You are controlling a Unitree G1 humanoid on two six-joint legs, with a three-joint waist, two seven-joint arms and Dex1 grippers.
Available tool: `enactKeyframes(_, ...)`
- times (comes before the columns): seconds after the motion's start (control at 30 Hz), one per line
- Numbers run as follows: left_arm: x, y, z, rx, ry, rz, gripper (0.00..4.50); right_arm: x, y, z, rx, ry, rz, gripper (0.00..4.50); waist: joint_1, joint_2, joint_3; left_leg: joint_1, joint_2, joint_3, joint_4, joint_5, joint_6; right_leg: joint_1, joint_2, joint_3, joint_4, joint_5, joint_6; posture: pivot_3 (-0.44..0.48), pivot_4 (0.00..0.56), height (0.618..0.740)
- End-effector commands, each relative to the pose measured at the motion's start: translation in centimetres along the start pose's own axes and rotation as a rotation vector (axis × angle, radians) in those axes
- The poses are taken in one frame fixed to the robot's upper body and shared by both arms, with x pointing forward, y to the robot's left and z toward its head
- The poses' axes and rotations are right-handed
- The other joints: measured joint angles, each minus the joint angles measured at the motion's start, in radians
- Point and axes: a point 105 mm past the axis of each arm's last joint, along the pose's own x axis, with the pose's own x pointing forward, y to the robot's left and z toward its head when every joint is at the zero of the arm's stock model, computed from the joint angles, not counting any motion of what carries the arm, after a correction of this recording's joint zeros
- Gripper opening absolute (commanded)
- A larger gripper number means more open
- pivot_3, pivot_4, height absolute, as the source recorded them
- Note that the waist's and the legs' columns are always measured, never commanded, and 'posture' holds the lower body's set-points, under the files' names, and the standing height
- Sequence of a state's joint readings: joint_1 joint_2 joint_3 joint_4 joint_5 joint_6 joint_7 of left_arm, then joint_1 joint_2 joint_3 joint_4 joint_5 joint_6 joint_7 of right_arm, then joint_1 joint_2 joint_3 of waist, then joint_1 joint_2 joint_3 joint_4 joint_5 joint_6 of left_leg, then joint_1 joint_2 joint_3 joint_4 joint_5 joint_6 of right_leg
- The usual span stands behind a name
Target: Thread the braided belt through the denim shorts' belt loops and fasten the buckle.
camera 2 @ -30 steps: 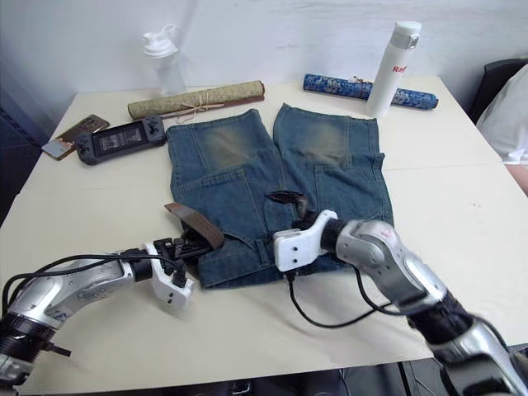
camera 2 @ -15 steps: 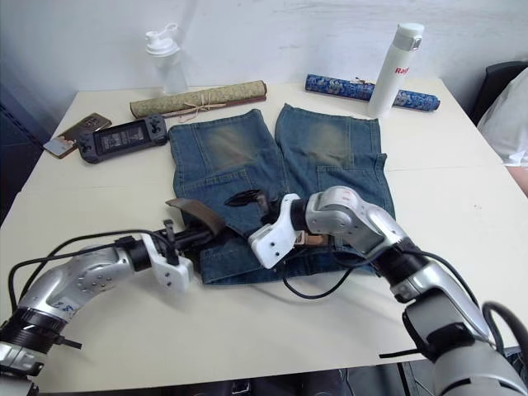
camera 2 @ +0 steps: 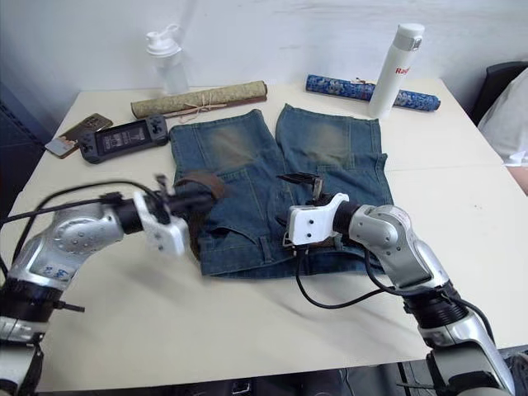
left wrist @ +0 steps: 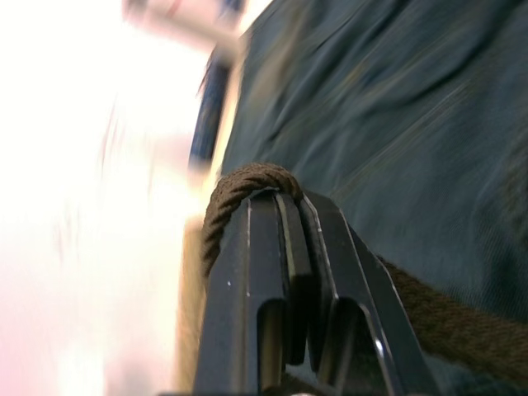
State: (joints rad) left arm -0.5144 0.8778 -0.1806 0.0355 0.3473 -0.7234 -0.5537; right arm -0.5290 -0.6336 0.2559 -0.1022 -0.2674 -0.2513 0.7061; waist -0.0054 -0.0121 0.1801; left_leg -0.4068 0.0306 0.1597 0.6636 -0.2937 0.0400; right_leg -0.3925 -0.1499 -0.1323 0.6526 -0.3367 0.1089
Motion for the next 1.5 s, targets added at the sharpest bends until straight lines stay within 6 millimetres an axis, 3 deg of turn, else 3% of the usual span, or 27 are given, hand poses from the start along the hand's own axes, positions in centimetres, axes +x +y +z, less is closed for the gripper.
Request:
enactKeyframes(0.03, 0.5, -3.4, 1.4, 0.163, -0.095, -0.214, 0.06, -1.0, -1.5, 0.2, -0.053, 0.021, -0.056, 4.5, -0.007, 0.0, 0.0, 0.0, 0.001, 0.001, 0.0, 0.0, 0.0, -0.001, 0.001, 0.0, 0.0, 0.0, 0.0, 0.0, 0.15, 0.717)
enactKeyframes(0.13, 0.2, -5.8, 1.6, 0.157, -0.129, -0.329, 0.06, -1.1, -1.3, 0.3, -0.071, 0.021, -0.045, 4.5, -0.019, 0.0, 0.0, 0.0, 0.001, 0.001, -0.001, 0.0, 0.0, -0.001, 0.001, 0.0, 0.0, 0.0, 0.0, 0.0, 0.15, 0.717)
enactKeyframes(0.33, 0.7, -4.8, 0.6, 0.159, -0.087, -0.285, 0.06, -0.4, 0.1, 1.5, -0.156, -0.021, 0.052, 4.5, -0.023, 0.0, 0.0, 0.0, 0.001, 0.001, -0.001, 0.0, 0.0, -0.001, 0.001, 0.0, 0.0, 0.0, 0.0, 0.0, 0.15, 0.717)
enactKeyframes(0.6, 1.2, -4.9, 0.7, 0.165, -0.111, -0.296, 0.06, 2.8, 1.4, 4.2, -0.168, -0.146, 0.275, 4.5, -0.024, 0.0, 0.0, 0.0, 0.001, 0.0, 0.001, 0.0, 0.0, -0.001, 0.001, 0.0, 0.001, 0.0, 0.0, 0.0, 0.15, 0.717)
enactKeyframes(0.73, 1.2, -5.0, 0.6, 0.17, -0.113, -0.301, 0.06, 4.2, 1.4, 3.9, -0.294, -0.153, 0.409, 4.5, -0.024, 0.0, 0.0, 0.0, 0.001, 0.0, 0.001, 0.0, 0.0, -0.001, 0.001, 0.0, 0.001, 0.0, 0.0, 0.0, 0.15, 0.717)
enactKeyframes(0.9, 1.3, -5.3, 0.7, 0.166, -0.122, -0.298, 0.06, 5.4, 3.4, 3.1, -0.386, -0.139, 0.631, 4.5, -0.024, 0.0, 0.0, 0.0, 0.001, 0.0, 0.002, 0.0, 0.0, 0.0, 0.001, -0.001, 0.002, 0.0, 0.0, 0.0, 0.15, 0.717)
enactKeyframes(1.1, 1.2, -5.7, 0.7, 0.154, -0.122, -0.304, 0.06, 7.4, 3.5, 3.7, -0.458, -0.152, 0.678, 4.5, -0.024, 0.0, 0.0, 0.0, 0.001, 0.0, 0.002, 0.0, 0.0, -0.001, 0.0, -0.001, 0.002, 0.0, 0.0, 0.0, 0.15, 0.717)
enactKeyframes(1.33, 1.2, -5.8, 0.5, 0.138, -0.107, -0.299, 0.06, 6.7, 2.5, 2.9, -0.377, -0.096, 0.679, 4.5, -0.025, 0.0, 0.0, 0.0, 0.002, 0.0, 0.002, 0.0, 0.0, -0.001, 0.0, -0.001, 0.004, -0.001, 0.0, 0.0, 0.15, 0.717)
enactKeyframes(1.43, 1.2, -5.8, 0.5, 0.132, -0.103, -0.296, 0.0, 5.7, 1.6, 2.4, -0.337, -0.059, 0.659, 3.82, -0.024, 0.0, 0.0, 0.0, 0.001, 0.0, 0.003, 0.0, 0.0, -0.001, 0.0, -0.001, 0.004, 0.0, 0.0, 0.0, 0.15, 0.717)
enactKeyframes(1.5, 1.2, -5.8, 0.5, 0.128, -0.102, -0.295, 0.0, 5.1, 1.1, 2.0, -0.312, -0.036, 0.637, 3.05, -0.022, 0.0, 0.0, 0.0, 0.001, 0.0, 0.003, 0.0, 0.0, -0.001, 0.0, -0.001, 0.004, -0.001, 0.0, 0.0, 0.15, 0.717)
